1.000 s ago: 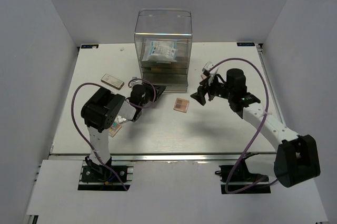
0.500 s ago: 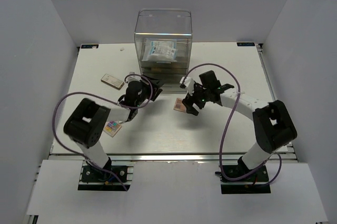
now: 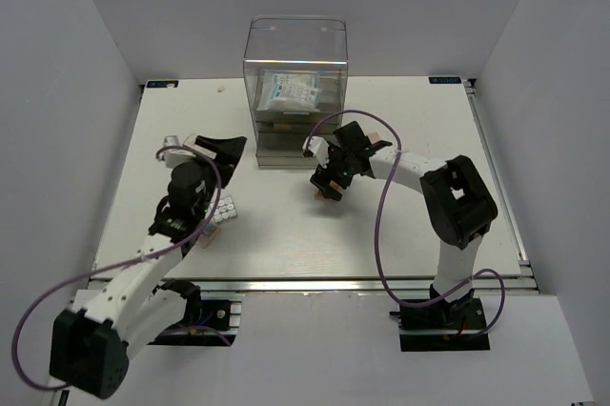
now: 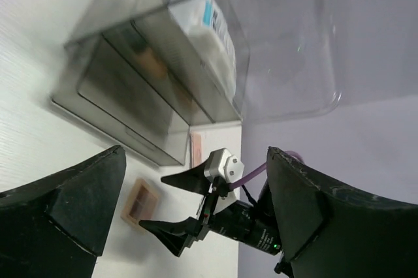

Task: Organize the makeup

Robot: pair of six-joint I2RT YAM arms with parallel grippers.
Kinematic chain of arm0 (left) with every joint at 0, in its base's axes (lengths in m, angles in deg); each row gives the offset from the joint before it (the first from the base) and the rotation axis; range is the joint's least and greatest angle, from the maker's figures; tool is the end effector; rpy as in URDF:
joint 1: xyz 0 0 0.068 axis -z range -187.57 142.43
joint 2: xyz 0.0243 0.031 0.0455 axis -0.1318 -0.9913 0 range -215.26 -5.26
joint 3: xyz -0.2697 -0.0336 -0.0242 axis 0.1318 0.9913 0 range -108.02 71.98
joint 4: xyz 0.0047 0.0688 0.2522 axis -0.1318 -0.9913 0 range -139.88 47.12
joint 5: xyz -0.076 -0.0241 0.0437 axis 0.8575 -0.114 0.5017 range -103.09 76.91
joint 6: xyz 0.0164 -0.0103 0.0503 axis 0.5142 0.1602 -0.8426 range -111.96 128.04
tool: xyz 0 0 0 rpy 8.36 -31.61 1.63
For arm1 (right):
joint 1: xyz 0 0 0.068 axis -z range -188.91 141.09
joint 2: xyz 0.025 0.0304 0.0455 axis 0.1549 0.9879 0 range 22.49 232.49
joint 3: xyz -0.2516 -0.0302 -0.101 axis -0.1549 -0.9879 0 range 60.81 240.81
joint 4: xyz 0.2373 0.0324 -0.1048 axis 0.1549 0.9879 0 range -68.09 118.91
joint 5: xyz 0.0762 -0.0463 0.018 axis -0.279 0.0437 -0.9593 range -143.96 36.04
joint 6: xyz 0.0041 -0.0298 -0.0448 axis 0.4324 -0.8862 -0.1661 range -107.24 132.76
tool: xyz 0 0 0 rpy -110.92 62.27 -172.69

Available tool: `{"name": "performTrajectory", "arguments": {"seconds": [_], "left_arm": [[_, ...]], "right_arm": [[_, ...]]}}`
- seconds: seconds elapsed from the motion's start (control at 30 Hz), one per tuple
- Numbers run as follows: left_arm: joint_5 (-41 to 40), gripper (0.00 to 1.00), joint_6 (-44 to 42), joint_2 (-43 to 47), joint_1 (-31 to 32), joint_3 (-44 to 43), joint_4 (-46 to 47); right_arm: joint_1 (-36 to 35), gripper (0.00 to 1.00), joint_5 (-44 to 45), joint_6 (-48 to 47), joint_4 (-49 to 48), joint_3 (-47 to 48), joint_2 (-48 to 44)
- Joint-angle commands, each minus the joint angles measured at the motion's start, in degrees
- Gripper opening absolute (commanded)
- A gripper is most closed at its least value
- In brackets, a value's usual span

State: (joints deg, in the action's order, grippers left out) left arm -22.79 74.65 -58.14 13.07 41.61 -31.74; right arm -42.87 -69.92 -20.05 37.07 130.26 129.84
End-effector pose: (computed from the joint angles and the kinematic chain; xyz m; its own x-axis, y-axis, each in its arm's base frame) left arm 0.2051 -0.0709 0.2642 -0.2505 -0.8724 -0.4197 -0.0930 0.4531 -0.8866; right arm 0.3213 0.2281 0.1758 -0.1918 -0.7573 -0.6242 -0.9258 0.3507 -0.1410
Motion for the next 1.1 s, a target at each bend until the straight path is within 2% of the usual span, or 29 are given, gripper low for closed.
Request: {"name": "performTrajectory", "arguments": {"seconds": [0.0,0.13,0.3,0.6,0.8,0.9,0.93,1.03,1.07], "left_arm": [[-5.51,0.98,-3.76,6.90,-1.66,1.19,-14.70],[-7.27,0.98,-3.07,15.15,-2.01,3.38,-19.65],[-7.45,0.98,-1.66,18.95,-2.10,4.97,-23.35],[-6.92,0.98,-3.59,18.34,-2.10,3.21,-25.11],[-6.92,0.98,-5.78,16.68,-2.10,0.76,-27.39],[-7.88,0.98,-7.37,15.62,-2.10,-1.70,-30.11],[-8.58,0.98,-7.72,15.36,-2.10,-2.32,-30.64],[-9.99,0.98,-9.13,15.09,-2.10,-4.08,-32.75],[-10.34,0.98,-9.65,15.00,-2.10,-4.34,-33.37]], "right_arm": [[-0.67,0.89,0.85,-2.25,1.27,4.28,1.89],[-1.46,0.89,1.46,-3.57,1.89,3.68,3.21],[-2.60,0.89,1.82,-3.13,1.98,1.04,3.30],[-3.14,0.89,0.32,-0.14,3.30,-1.07,2.95],[-3.22,0.89,2.95,0.12,1.20,-3.70,2.78],[-3.40,0.77,4.54,-1.37,-1.27,-5.81,2.08],[-3.31,0.66,4.28,-1.89,-1.18,-5.99,1.90],[-3.40,0.45,1.74,-4.44,0.04,-6.69,0.23],[-3.31,0.41,0.08,-5.93,0.13,-7.13,-0.64]]}}
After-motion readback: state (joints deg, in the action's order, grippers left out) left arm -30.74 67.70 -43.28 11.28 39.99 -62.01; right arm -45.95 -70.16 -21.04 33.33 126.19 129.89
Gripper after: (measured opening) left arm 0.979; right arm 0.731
